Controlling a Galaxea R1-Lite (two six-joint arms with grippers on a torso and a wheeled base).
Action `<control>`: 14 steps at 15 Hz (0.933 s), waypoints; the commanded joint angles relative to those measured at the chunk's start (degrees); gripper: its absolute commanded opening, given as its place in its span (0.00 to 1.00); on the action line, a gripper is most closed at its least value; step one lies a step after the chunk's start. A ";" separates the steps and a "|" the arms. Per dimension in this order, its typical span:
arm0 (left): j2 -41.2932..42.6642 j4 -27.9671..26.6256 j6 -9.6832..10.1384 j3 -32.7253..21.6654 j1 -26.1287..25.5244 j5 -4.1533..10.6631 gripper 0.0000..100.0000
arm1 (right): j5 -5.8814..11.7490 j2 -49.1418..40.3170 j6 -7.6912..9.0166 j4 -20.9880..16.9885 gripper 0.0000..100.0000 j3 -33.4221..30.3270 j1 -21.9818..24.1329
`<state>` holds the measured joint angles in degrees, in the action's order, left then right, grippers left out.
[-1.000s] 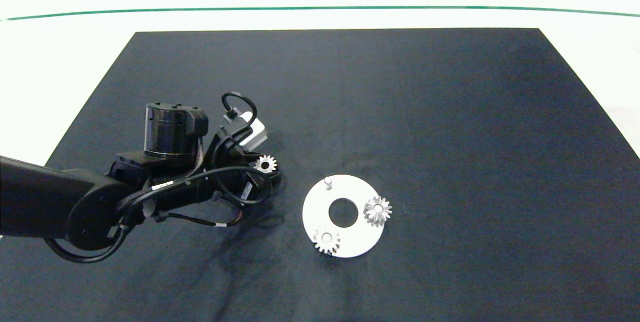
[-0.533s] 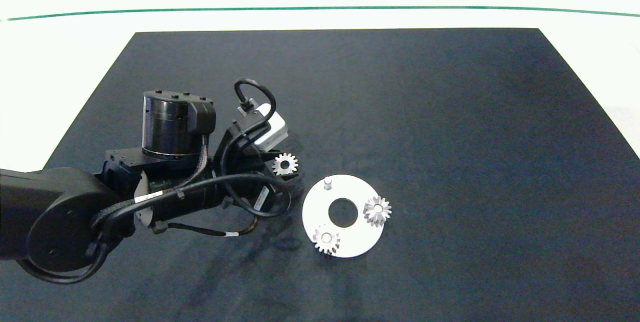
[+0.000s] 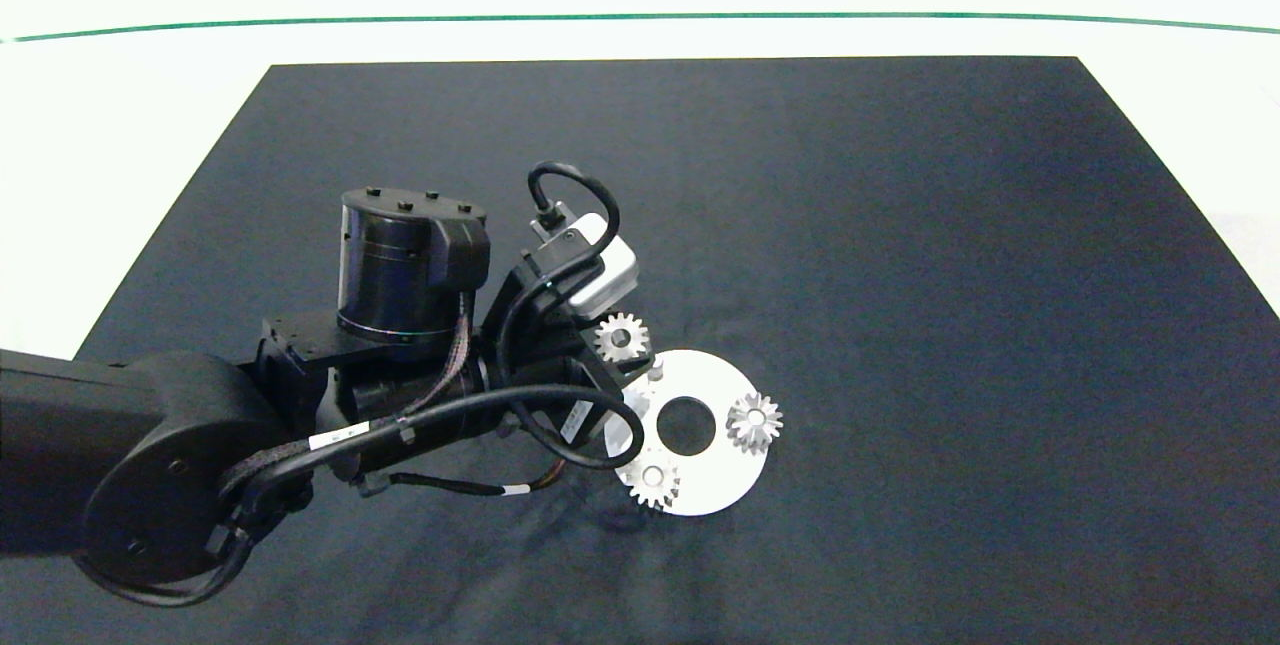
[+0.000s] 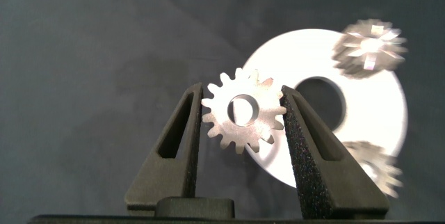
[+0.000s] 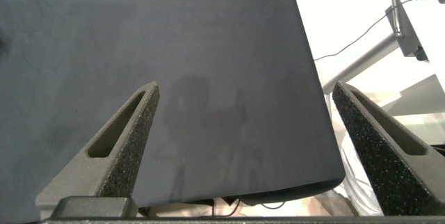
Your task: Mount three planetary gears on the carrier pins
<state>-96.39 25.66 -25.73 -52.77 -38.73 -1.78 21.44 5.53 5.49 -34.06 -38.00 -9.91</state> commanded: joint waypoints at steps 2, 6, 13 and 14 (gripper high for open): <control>-2.40 1.58 -0.11 -0.05 -1.88 0.55 0.10 | 0.09 0.09 0.05 -0.22 1.00 0.12 -0.02; -3.01 1.58 -0.02 -0.22 -2.58 0.64 0.10 | 0.09 0.09 0.05 -0.22 1.00 0.21 -0.02; -5.03 2.64 0.42 -1.02 -2.75 0.64 0.10 | 0.09 0.09 0.05 -0.22 1.00 0.29 -0.02; -5.21 2.64 0.42 -1.28 -2.67 0.64 0.10 | 0.09 0.09 0.05 -0.22 1.00 0.29 -0.02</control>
<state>-101.05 28.14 -25.19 -53.77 -41.47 -1.15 21.42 5.53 5.49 -34.08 -37.68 -9.91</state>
